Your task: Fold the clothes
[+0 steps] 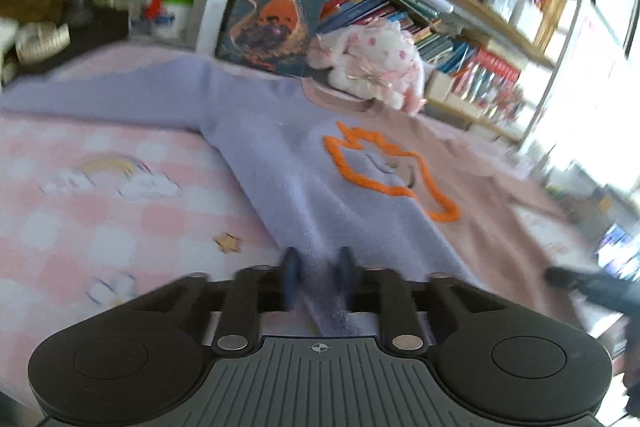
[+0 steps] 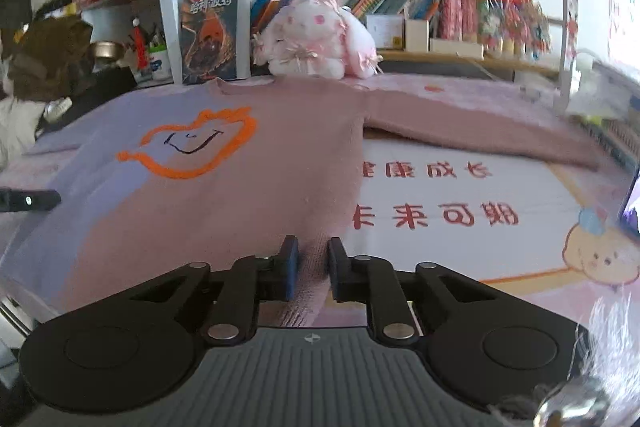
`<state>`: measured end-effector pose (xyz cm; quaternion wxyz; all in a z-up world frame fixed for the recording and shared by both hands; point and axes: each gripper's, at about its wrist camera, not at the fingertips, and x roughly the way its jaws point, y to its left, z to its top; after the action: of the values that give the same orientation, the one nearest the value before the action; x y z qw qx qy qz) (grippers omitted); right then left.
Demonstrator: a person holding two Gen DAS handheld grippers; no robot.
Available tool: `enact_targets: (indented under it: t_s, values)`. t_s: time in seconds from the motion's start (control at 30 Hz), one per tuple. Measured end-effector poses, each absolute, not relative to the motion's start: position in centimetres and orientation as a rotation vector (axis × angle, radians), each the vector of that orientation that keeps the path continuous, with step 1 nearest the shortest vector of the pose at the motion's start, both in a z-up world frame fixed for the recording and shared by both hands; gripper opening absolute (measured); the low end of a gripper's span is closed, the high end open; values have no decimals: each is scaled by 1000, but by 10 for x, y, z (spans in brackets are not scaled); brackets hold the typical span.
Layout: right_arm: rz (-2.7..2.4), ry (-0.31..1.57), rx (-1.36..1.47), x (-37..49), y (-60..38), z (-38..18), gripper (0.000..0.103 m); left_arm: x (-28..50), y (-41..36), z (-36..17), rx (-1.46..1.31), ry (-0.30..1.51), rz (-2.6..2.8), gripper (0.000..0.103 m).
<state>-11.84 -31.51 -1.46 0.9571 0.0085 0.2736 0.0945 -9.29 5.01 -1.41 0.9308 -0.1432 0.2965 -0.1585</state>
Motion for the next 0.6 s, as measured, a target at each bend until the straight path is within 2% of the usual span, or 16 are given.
enact_targets:
  t_s: [0.17,0.33,0.6]
  values:
    - [129,526,-50,-115,-315,-17,12,-104,49,-6,-333,558,-387,6]
    - [155,538,-13,-117,-315,-14,11,-101,50,15,-265,475,-345,6]
    - [194,549,47,-123,-313,-12,11,-92,28,21,-308,450,-401,9]
